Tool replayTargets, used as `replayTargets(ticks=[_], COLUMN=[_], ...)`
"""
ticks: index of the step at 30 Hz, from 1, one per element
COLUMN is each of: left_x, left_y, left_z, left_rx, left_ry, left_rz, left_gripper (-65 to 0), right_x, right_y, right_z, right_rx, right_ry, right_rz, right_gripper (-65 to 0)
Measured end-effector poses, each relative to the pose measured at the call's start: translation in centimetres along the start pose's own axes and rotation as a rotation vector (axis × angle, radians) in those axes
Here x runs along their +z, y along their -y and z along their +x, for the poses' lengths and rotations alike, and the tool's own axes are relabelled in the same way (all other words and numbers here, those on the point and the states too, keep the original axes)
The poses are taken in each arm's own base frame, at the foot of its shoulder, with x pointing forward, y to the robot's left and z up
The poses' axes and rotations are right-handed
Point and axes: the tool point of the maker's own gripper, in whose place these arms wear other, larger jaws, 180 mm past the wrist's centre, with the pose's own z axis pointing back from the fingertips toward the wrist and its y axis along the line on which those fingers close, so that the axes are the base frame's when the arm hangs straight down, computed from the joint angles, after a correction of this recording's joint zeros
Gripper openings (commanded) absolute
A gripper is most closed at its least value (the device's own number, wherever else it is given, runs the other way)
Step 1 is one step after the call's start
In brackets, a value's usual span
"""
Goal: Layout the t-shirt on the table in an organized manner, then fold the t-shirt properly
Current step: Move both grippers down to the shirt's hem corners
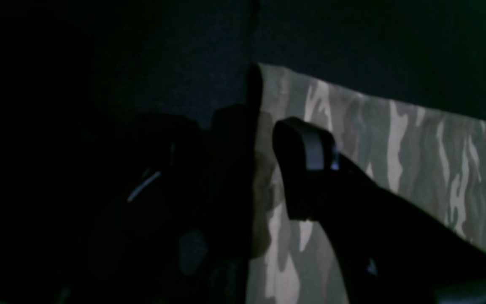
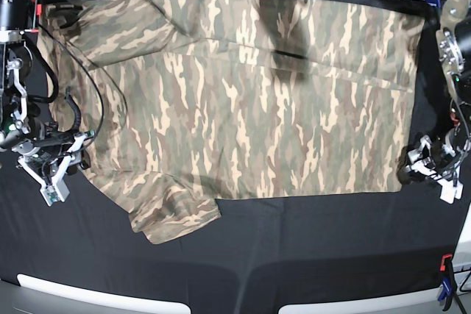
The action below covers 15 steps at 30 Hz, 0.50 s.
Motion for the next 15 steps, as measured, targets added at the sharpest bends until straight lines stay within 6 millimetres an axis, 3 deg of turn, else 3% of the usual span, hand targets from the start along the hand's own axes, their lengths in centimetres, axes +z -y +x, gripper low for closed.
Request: replayTargets(ticks=[7, 15], left_x=[-1.0, -1.1], left_y=[1.7, 1.9], left_z=[-0.7, -1.1], left_rx=[0.008, 0.009], left_ry=[-0.017, -0.04], left_rz=[-0.035, -0.039], left_gripper=[-36.0, -36.0], right_x=[0.0, 0.0], right_y=[0.0, 0.0], right_z=[0.0, 0.1], right_rx=[0.0, -0.001], right_ry=[0.0, 0.004], right_rz=[0.0, 0.0], right_gripper=[-46.3, -46.3])
